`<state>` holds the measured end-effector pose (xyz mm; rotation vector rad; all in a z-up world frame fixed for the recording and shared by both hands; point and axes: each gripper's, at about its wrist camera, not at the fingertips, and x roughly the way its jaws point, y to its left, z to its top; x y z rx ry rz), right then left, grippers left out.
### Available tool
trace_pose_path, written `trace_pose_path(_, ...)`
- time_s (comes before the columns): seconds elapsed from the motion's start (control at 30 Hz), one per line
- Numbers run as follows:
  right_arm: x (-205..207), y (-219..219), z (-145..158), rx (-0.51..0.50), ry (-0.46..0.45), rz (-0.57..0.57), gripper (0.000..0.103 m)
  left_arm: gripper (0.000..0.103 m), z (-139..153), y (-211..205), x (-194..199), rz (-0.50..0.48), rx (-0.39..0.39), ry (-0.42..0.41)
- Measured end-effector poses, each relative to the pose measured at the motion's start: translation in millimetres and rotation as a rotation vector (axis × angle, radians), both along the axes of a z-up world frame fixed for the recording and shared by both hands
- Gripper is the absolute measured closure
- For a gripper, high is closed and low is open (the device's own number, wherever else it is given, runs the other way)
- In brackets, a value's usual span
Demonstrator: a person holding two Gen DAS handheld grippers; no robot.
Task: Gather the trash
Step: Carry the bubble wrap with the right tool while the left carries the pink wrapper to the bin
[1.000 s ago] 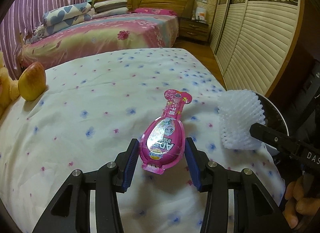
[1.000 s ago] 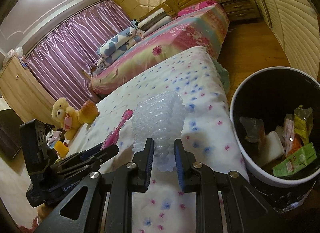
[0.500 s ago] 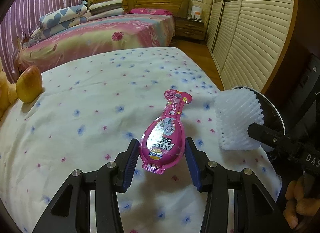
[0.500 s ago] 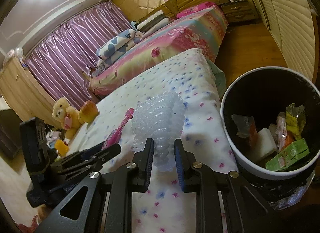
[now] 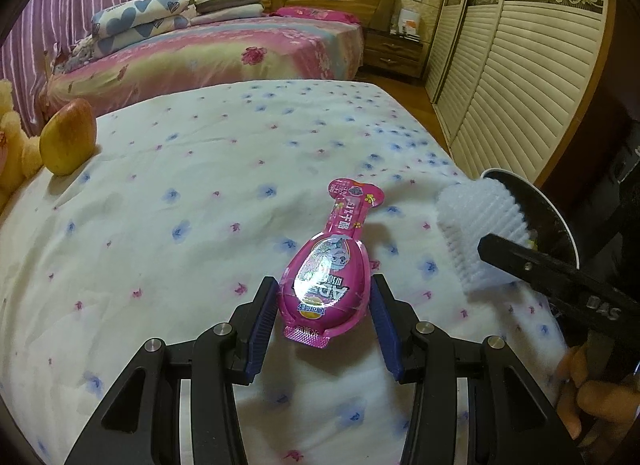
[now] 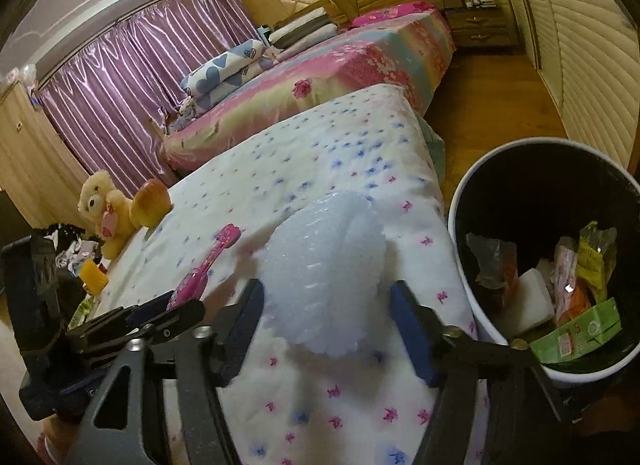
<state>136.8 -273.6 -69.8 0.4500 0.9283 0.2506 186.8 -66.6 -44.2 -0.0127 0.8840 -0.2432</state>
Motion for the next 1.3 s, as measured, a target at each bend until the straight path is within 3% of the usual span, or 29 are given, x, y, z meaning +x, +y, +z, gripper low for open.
trace_pose_path(0.13, -7, -2, 4, -0.009, -0.01, 0.006, 0.074, 0.058, 1, -3, 2, -0.012, -0.015, -0.001)
trace_pose_path(0.23, -13, -6, 11, -0.012, -0.023, -0.003, 0.075, 0.058, 2, -8, 2, -0.028, -0.023, -0.005)
trace_pose_path(0.53, -26, -20, 26, -0.016, -0.056, -0.035, 0.076, 0.058, 8, -29, -5, -0.078, -0.027, -0.025)
trace_pose_path(1.3, -43, -49, 29, -0.006, -0.059, -0.114, 0.076, 0.058, 17, -69, -12, -0.157, -0.024, -0.045)
